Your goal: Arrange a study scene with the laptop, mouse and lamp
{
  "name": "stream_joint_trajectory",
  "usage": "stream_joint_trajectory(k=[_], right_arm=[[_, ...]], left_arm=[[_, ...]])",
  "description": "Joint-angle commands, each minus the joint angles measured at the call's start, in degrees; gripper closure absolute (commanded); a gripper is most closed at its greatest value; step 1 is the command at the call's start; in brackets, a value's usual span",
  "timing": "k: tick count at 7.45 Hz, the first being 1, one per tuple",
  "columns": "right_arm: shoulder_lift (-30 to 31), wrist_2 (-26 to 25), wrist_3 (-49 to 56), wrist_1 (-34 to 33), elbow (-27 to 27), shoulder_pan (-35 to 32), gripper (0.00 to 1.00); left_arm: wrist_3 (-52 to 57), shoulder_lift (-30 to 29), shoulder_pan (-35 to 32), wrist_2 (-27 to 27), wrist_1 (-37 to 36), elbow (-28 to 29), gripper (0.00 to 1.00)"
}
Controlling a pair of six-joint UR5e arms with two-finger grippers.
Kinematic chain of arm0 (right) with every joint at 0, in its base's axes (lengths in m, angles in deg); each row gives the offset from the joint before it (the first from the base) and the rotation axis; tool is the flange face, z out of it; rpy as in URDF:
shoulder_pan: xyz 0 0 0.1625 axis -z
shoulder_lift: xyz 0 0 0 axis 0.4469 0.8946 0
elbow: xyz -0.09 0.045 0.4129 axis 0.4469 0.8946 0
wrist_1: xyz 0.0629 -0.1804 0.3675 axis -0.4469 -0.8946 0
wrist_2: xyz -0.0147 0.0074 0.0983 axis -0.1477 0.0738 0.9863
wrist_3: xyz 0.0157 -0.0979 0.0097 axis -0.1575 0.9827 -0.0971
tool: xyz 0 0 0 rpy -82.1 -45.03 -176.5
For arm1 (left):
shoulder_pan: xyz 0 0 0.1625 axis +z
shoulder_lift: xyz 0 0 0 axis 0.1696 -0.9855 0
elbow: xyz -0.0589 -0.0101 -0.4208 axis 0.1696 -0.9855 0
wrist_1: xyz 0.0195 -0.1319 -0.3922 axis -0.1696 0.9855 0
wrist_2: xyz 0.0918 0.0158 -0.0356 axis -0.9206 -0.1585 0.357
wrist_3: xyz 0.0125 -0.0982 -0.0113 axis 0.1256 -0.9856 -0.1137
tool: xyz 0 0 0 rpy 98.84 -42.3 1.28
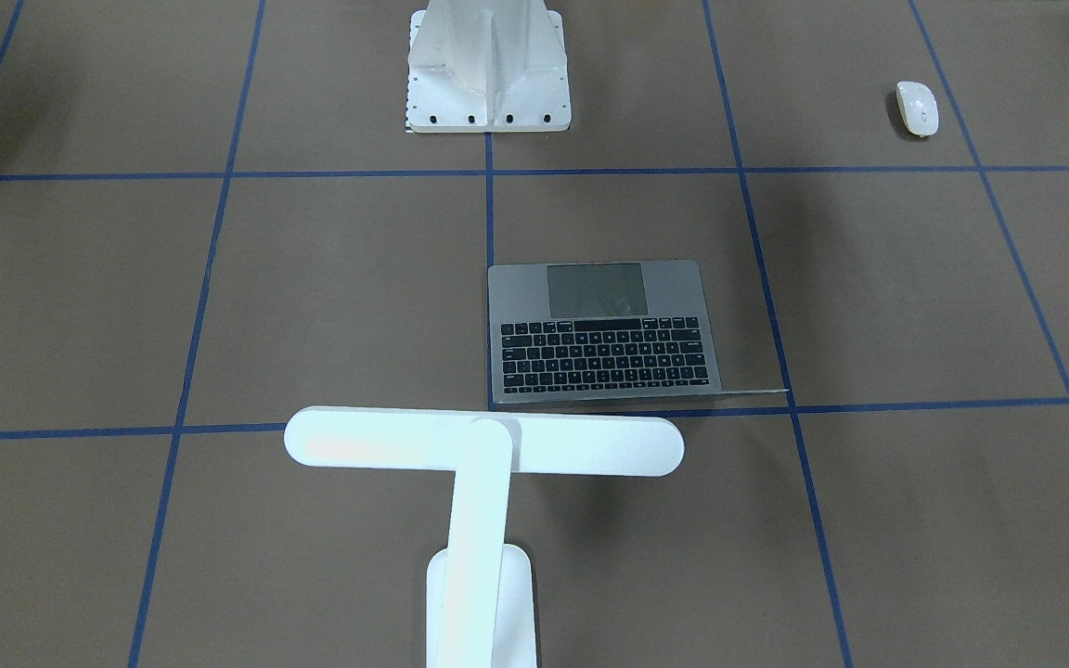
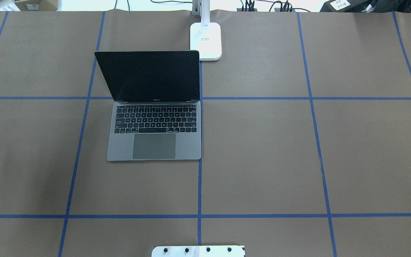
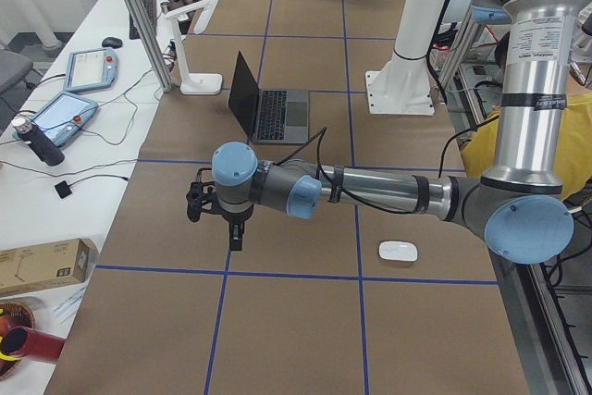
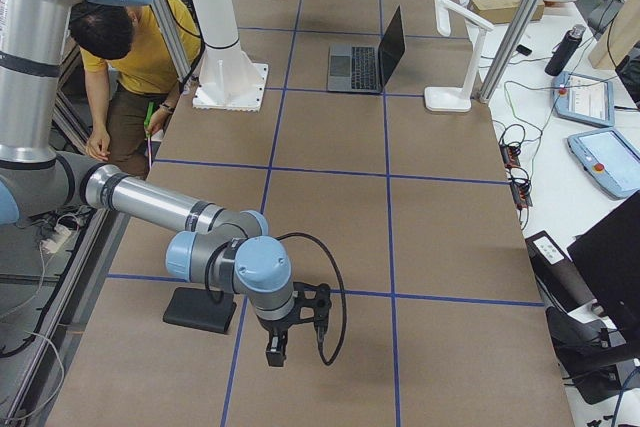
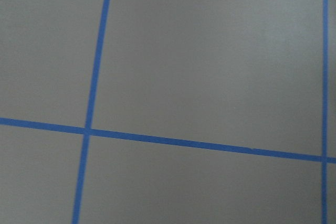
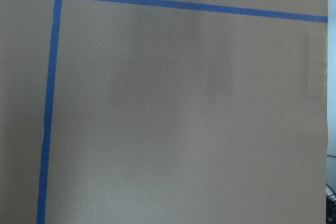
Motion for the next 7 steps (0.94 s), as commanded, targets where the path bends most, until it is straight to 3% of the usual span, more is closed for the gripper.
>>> stream_joint_trajectory(k=[1, 4, 7], right_arm=[[4.0, 4.6, -4.7, -0.4, 0.4, -2.2, 0.0], [3.4, 5.0, -37.3, -0.5, -0.1, -1.4, 0.0], [3.6, 5.5, -54.0, -1.5, -1.0, 3.0, 0.01]], left_arm=[[3.8, 2.1, -1.0, -0.4, 0.0, 0.5, 0.0], [5.5, 6.0, -1.8, -0.5, 0.4, 0.5, 0.0], [5.6, 6.8, -2.0, -1.7, 0.1, 0.6, 0.0]])
